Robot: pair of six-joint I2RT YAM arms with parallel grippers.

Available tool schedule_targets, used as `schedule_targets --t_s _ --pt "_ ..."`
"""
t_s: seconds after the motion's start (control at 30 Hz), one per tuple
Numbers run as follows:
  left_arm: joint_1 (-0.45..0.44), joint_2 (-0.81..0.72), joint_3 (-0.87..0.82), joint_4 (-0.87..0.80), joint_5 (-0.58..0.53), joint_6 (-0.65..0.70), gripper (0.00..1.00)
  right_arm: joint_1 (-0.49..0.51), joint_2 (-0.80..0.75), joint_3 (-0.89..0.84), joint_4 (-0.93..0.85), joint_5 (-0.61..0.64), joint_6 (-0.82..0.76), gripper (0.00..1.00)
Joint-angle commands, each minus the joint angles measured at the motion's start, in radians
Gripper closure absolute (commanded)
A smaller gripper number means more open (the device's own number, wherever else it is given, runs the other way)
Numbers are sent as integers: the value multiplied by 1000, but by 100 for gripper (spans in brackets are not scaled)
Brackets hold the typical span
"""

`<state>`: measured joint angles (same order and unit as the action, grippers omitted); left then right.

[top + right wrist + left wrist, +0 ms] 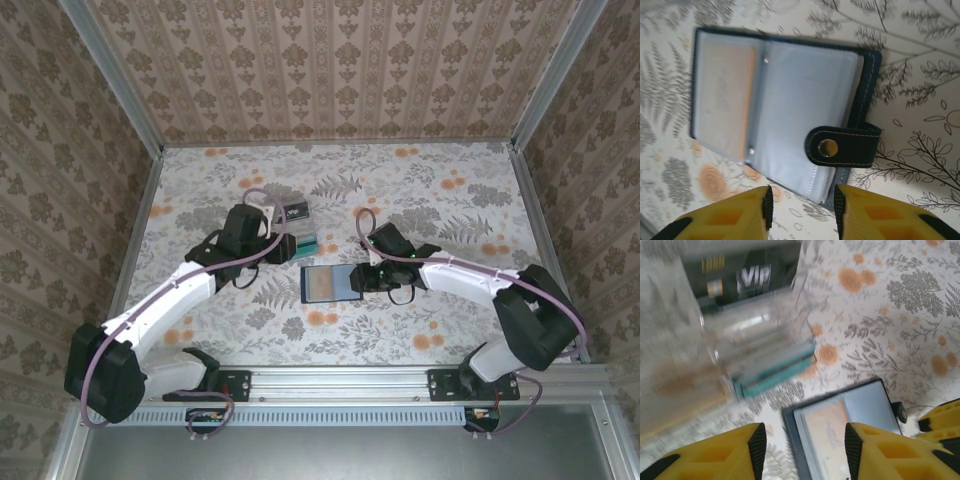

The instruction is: Take the credit cards out of the card holder

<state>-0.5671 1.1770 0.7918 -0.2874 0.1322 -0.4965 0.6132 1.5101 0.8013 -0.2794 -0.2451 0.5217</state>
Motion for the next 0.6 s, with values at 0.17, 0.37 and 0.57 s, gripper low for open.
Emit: schedule_targets --t_s 0.17,0.37,0.57 --pt "-36 -12 -157 168 96 -328 60 24 93 31 -33 71 -1 69" --pt "-77 58 -194 234 131 -395 60 52 135 38 -22 81 18 73" --pt "-111 139 -188 260 144 -412 66 62 140 27 -16 96 43 79"
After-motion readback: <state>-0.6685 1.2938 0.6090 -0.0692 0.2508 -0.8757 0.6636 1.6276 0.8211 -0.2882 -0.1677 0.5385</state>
